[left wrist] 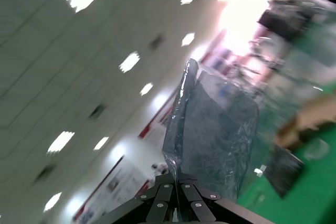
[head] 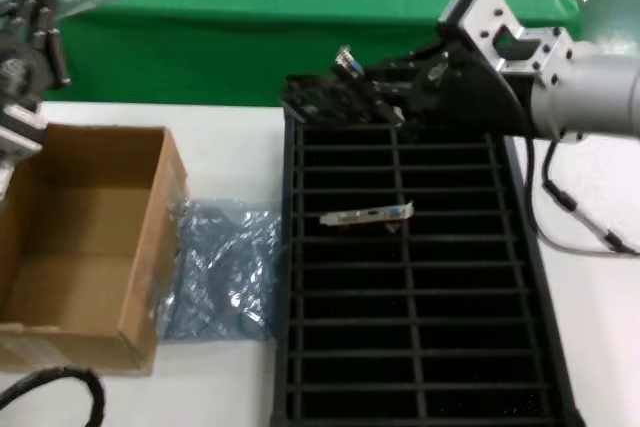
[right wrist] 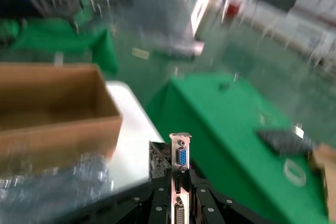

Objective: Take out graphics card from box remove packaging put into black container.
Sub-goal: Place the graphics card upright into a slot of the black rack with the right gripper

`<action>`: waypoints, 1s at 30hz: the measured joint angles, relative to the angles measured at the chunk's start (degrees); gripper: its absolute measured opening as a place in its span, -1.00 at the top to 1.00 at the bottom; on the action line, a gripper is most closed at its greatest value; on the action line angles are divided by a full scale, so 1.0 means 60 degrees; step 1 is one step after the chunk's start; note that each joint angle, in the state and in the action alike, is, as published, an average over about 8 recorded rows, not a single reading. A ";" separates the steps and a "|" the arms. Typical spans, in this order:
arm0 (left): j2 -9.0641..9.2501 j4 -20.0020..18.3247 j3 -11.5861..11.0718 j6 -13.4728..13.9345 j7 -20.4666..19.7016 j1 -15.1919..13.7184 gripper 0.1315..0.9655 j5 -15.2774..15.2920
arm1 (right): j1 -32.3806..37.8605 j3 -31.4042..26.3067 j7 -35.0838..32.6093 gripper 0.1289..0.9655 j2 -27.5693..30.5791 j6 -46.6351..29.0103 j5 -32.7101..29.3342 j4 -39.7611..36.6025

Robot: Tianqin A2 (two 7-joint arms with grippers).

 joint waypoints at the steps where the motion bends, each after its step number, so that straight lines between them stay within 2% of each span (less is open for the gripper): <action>1: 0.0070 -0.0097 -0.0157 -0.0028 -0.0236 0.0046 0.98 -0.0140 | 0.0258 -0.0105 0.0263 0.86 -0.0039 -0.0314 -0.0224 -0.0132; 5: 0.0344 -0.0492 -0.0730 -0.0172 -0.1285 0.0258 0.98 -0.0688 | 0.1393 -0.0586 0.0873 0.86 -0.0313 -0.1373 -0.0813 -0.1117; 8: 0.0404 -0.0842 -0.0832 -0.0498 -0.2296 0.0530 0.98 -0.1188 | 0.2200 -0.0916 0.0830 0.86 -0.0631 -0.1824 -0.0963 -0.2223; 10: 0.0298 -0.1128 -0.0617 -0.0873 -0.3092 0.0824 0.98 -0.1691 | 0.2655 -0.1096 0.0640 0.86 -0.0872 -0.1956 -0.0973 -0.3023; 14: -0.0160 -0.1762 0.0242 -0.1754 -0.4820 0.1619 0.98 -0.2914 | 0.3463 -0.1410 0.0040 0.86 -0.1410 -0.2001 -0.0904 -0.4739; 17: -0.0436 -0.2180 0.0756 -0.2197 -0.5959 0.2175 0.98 -0.3385 | 0.3965 -0.1592 -0.0454 0.86 -0.1790 -0.1936 -0.0816 -0.5954; 19: -0.0513 -0.2404 0.0912 -0.2351 -0.6601 0.2457 0.98 -0.3378 | 0.4259 -0.1688 -0.0778 0.86 -0.2004 -0.1874 -0.0749 -0.6701; 23: -0.0500 -0.2723 0.0938 -0.2454 -0.7532 0.2818 0.98 -0.3008 | 0.4746 -0.1835 -0.1371 0.86 -0.2324 -0.1708 -0.0610 -0.7978; 30: -0.0331 -0.2893 0.0678 -0.2318 -0.8156 0.2969 0.98 -0.2316 | 0.5271 -0.2035 -0.2316 0.86 -0.2617 -0.1342 -0.0331 -0.9334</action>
